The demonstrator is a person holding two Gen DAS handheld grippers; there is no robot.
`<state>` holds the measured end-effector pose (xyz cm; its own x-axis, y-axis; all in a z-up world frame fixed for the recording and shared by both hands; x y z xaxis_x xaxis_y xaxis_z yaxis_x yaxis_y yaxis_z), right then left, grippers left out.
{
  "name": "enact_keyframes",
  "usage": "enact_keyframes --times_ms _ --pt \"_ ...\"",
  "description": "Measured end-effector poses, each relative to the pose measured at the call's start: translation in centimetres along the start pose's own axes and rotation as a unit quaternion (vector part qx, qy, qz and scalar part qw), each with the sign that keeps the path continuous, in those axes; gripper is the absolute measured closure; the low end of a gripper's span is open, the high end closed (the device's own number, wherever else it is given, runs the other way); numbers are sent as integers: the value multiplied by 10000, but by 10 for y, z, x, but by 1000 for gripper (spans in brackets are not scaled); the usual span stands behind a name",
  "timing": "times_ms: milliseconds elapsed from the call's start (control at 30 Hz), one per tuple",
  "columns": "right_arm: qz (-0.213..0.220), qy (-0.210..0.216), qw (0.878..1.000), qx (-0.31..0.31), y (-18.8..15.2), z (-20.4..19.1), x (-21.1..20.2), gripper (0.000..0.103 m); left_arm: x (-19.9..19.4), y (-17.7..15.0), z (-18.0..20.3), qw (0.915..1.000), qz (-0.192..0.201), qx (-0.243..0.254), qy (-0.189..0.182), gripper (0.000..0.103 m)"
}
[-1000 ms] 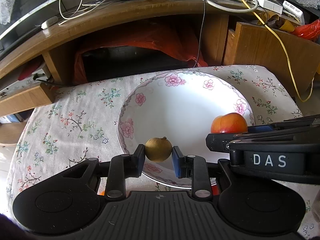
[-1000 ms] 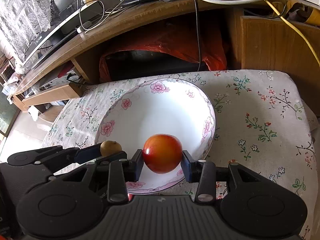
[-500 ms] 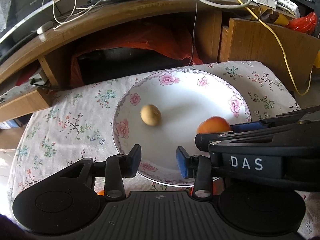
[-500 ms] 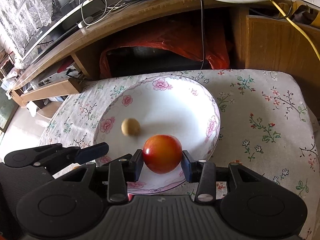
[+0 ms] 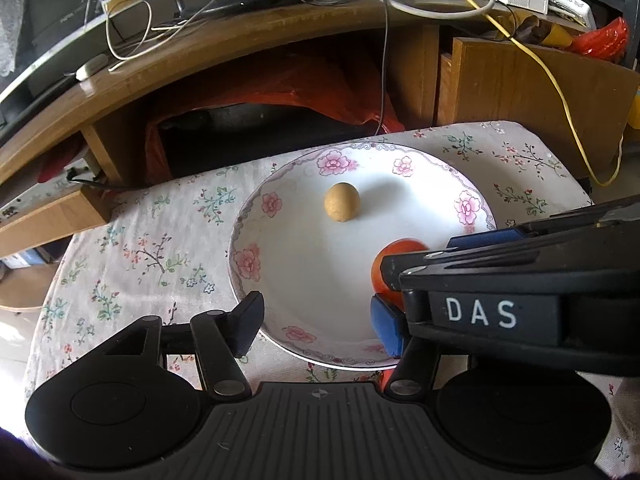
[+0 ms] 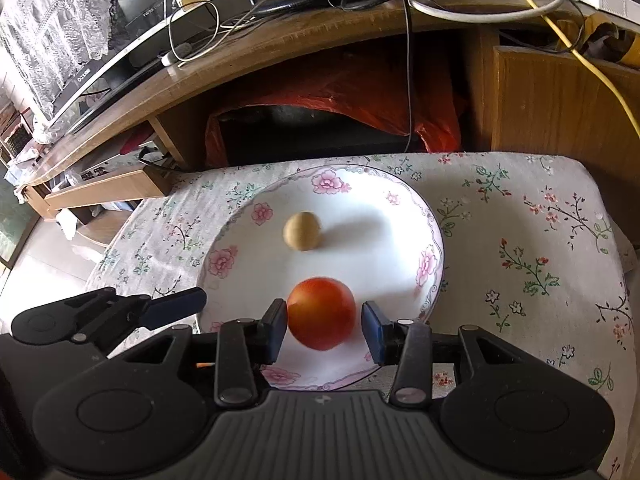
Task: Organize fruits
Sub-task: 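Lower the large red tomato into the white bowl and open the right gripper, then move both grippers back from the bowl toward the remaining fruits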
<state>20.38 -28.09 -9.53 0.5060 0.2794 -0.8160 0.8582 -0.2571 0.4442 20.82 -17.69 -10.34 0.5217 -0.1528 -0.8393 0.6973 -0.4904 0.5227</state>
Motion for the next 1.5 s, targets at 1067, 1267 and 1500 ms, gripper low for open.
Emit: enact_keyframes --times_ms 1067,1267,1500 --pt "390 79 9992 -100 -2 -19 -32 60 -36 -3 -4 9989 389 68 236 30" --pt "430 95 9990 -95 -3 -21 -37 59 -41 -6 -8 9988 412 22 250 29" --pt "456 129 9988 -158 -9 -27 -44 59 -49 -10 -10 9987 437 0 259 29"
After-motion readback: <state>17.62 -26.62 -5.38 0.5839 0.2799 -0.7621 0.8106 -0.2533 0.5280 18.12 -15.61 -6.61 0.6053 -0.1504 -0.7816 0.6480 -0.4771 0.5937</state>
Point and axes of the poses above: each gripper's, at about its wrist camera, not at the fingertips, and x roughly the way its jaws point, z to its right, y to its top, the point moved 7 cm from there along x, roughly the way its jaws point, and after that the axes turned 6 degrees about -z, right-handed, at the moved point
